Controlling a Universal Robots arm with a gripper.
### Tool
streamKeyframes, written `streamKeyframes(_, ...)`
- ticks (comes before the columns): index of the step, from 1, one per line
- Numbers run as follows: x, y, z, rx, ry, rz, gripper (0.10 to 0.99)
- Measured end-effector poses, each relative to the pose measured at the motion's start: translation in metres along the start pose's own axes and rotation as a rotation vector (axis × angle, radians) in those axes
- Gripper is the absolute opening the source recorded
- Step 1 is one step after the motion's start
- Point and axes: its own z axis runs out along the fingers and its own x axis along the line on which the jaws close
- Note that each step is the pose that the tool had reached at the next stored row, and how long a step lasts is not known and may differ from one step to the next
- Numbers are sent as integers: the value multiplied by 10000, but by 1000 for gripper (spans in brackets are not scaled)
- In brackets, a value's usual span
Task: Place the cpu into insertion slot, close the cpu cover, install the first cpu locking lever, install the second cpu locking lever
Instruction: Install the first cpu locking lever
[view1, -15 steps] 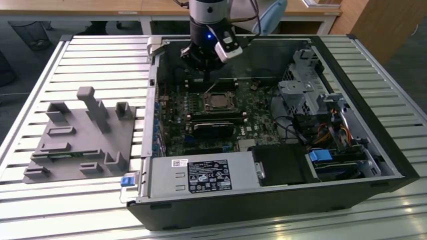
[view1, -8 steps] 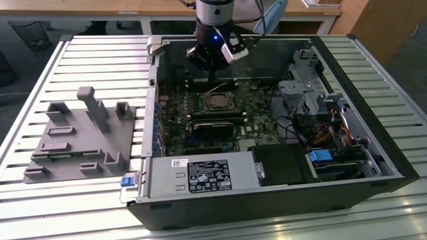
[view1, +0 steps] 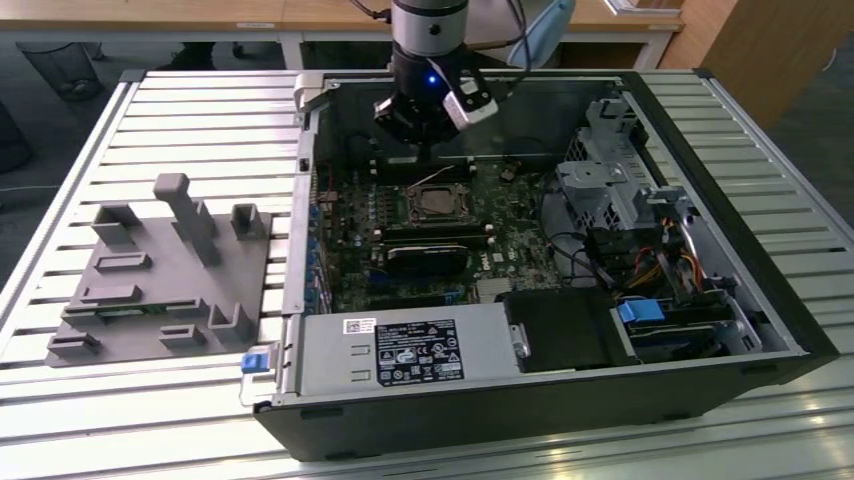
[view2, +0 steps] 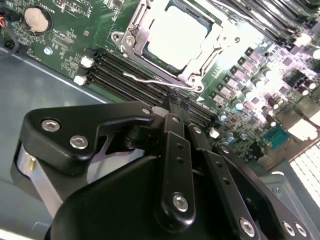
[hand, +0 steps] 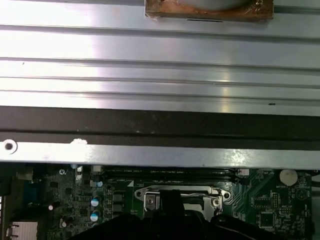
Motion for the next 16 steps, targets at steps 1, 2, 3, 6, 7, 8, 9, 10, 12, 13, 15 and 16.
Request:
streamKeyframes(1, -1, -1, 17, 0, -1, -4, 106)
streamKeyframes(2, -5, -2, 30, 0, -2, -4, 106)
streamKeyframes(3, -14, -3, 42, 0, -2, -3, 106)
streamKeyframes(6, -52, -3, 66, 2, 0, -4, 106)
streamKeyframes(7, -62, -3, 73, 1, 0, -4, 106)
streamKeyframes(8, -71, -1, 80, 2, 0, -4, 106)
streamKeyframes(9, -81, 1, 90, 1, -1, -4, 106)
streamKeyframes(10, -91, 2, 100, 0, -2, -4, 106)
streamKeyframes(12, -103, 3, 119, 1, -2, -4, 106)
streamKeyframes(13, -109, 3, 128, 0, -1, -4, 106)
streamKeyframes(15, -120, 4, 139, 1, -1, -4, 106)
streamKeyframes(16, -125, 4, 145, 0, -2, -4, 106)
